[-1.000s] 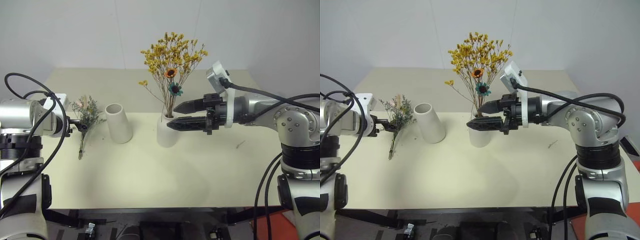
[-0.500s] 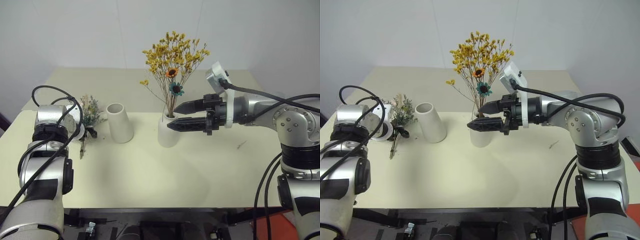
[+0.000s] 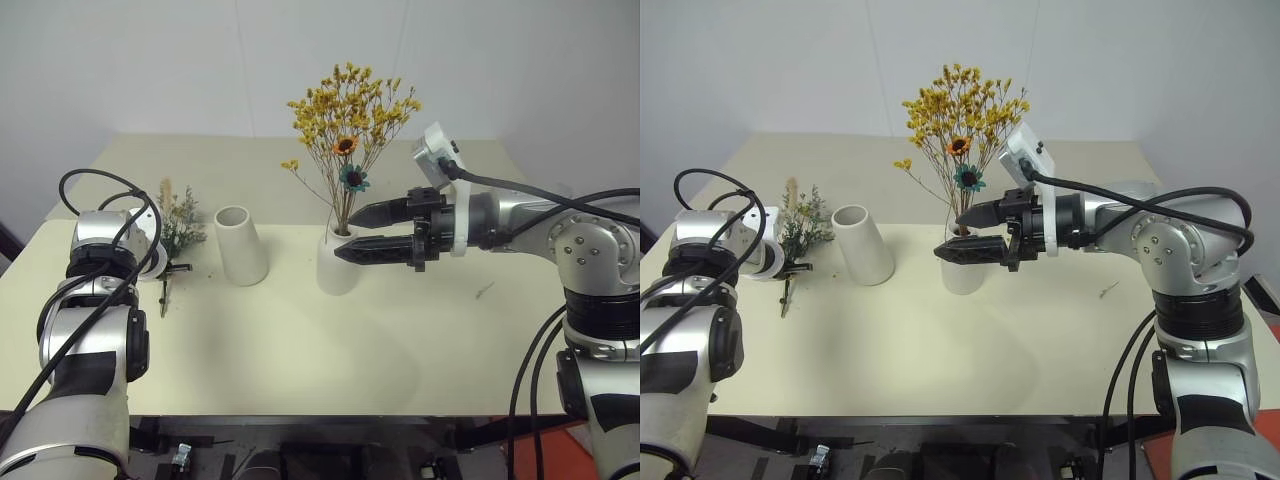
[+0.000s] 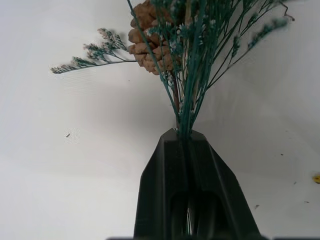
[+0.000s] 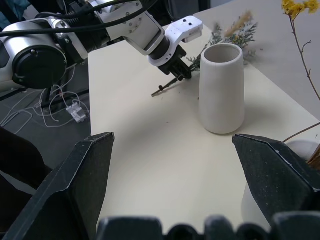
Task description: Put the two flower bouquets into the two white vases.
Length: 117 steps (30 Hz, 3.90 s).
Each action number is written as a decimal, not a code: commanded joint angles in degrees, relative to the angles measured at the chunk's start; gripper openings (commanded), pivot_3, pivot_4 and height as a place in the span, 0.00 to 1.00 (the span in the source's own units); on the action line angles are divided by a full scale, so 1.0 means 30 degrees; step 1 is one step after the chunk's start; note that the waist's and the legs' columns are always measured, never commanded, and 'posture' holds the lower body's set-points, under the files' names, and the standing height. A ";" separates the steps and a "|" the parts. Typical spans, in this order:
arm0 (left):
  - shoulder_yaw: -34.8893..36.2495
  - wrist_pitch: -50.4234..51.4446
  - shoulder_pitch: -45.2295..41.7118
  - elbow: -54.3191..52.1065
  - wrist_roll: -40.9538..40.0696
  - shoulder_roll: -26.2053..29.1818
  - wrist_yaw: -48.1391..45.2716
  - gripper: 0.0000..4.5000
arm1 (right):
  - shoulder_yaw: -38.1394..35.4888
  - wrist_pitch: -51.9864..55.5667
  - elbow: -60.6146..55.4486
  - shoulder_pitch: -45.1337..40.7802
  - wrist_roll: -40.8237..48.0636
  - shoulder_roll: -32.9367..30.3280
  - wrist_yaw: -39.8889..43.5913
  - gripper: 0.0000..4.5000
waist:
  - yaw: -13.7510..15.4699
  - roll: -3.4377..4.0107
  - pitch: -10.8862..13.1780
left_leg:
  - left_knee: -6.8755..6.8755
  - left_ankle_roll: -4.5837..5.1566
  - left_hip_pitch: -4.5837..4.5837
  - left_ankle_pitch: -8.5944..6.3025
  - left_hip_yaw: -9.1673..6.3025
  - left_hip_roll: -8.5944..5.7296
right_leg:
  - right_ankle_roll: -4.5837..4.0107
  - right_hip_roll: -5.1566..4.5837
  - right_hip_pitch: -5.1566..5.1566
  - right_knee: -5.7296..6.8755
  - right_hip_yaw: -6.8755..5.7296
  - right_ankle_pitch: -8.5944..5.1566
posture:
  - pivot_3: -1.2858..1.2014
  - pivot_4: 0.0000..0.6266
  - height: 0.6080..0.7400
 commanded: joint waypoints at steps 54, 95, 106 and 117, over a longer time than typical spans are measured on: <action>0.4077 -1.1386 0.5846 -1.5876 -0.7879 -0.0992 -1.1330 0.00 | 0.0166 -0.1351 -0.0642 -0.0436 -0.3280 0.5500 -0.4250 1.00 | 0.0026 -0.0008 0.0005 | 0.0024 0.0001 -0.0009 0.0003 -0.0013 0.0006 | -0.0007 0.0003 0.0005 0.0003 -0.0013 0.0020 | 0.52 0.24 1.00; 0.6677 -0.8126 1.5706 -2.6488 -1.0603 0.2197 -0.9923 1.00 | -0.0075 -0.1305 -0.0998 0.0211 -0.2991 0.4947 -0.3889 1.00 | 0.0006 -0.0005 0.0006 | 0.0018 0.0001 0.0022 0.0002 -0.0014 0.0022 | -0.0011 0.0008 0.0024 -0.0009 -0.0012 0.0017 | 0.52 0.24 1.00; 0.6407 -0.8566 1.5550 -2.7028 -1.2181 0.2754 -1.1521 1.00 | -0.1170 -0.1127 -0.1639 0.1810 -0.2976 0.2962 -0.4135 1.00 | 0.0032 -0.0005 0.0005 | 0.0018 0.0001 0.0032 0.0002 -0.0007 0.0028 | -0.0008 0.0016 0.0036 -0.0022 -0.0012 0.0012 | 0.52 0.24 1.00; 0.4506 -0.9272 1.4107 -2.6504 -1.2122 0.1968 -1.1995 1.00 | -0.1006 -0.3253 0.1412 0.2065 -0.5559 0.4583 -0.6358 1.00 | -0.0016 -0.0008 0.0003 | 0.0016 0.0002 0.0060 0.0002 0.0002 0.0027 | -0.0006 0.0022 0.0062 -0.0033 -0.0001 0.0011 | 0.52 0.24 1.00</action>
